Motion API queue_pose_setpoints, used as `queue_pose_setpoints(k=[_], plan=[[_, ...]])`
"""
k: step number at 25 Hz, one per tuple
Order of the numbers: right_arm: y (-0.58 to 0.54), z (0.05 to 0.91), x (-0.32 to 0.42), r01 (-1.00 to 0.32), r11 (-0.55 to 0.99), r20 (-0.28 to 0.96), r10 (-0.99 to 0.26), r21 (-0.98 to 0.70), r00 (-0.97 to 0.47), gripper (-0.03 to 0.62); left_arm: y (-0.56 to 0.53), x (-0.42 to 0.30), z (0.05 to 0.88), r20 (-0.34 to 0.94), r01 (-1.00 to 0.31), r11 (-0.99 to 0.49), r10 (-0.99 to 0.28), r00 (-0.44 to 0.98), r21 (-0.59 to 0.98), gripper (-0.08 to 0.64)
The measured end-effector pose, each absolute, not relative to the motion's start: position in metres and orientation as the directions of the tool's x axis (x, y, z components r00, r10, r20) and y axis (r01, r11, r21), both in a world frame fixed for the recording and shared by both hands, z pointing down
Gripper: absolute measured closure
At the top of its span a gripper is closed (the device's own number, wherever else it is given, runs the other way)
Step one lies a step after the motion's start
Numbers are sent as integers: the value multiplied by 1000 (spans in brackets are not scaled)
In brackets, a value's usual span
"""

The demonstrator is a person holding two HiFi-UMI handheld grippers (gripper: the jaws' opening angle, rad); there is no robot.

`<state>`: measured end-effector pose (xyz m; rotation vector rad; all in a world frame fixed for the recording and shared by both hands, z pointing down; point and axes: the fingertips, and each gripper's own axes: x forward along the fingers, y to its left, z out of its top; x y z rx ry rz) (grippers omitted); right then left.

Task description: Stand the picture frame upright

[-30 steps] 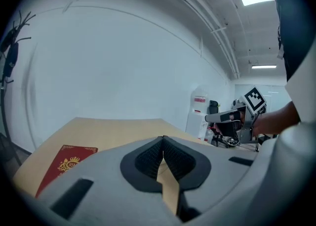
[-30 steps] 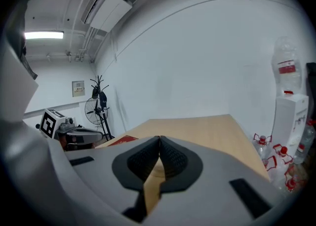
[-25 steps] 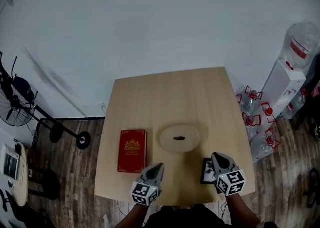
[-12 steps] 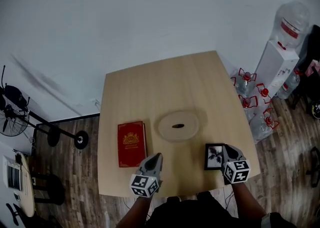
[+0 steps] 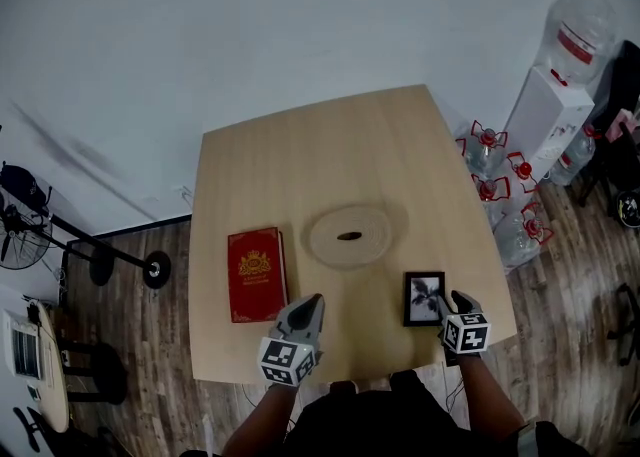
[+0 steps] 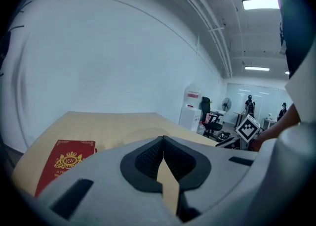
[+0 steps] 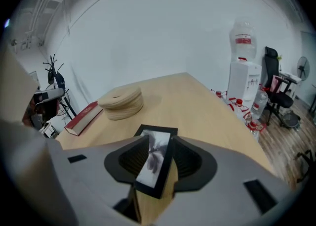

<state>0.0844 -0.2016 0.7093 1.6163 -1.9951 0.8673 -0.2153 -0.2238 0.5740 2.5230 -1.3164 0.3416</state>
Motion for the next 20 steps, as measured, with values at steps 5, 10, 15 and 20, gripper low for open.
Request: queue_pose_setpoints(k=[5,10,15,20], plan=[[-196,740,86,-966,111,715,-654,-233,-247,467,-214,-202,575,350,-801,-592,-735,581,85,560],[-203,753,81,-966,97,732,-636,-241,-247,466,-211,-202,574,365,-803,-589,-732,575,84,560],[-205,762,84,-967,85,748,-618,-241,-241,466,-209,-205,574,369,-809,-583,-738,564,71,560],[-208,769,88,-968,75,760,-605,-241,-236,466,-210,-208,573,354,-811,-583,-749,559,47,560]])
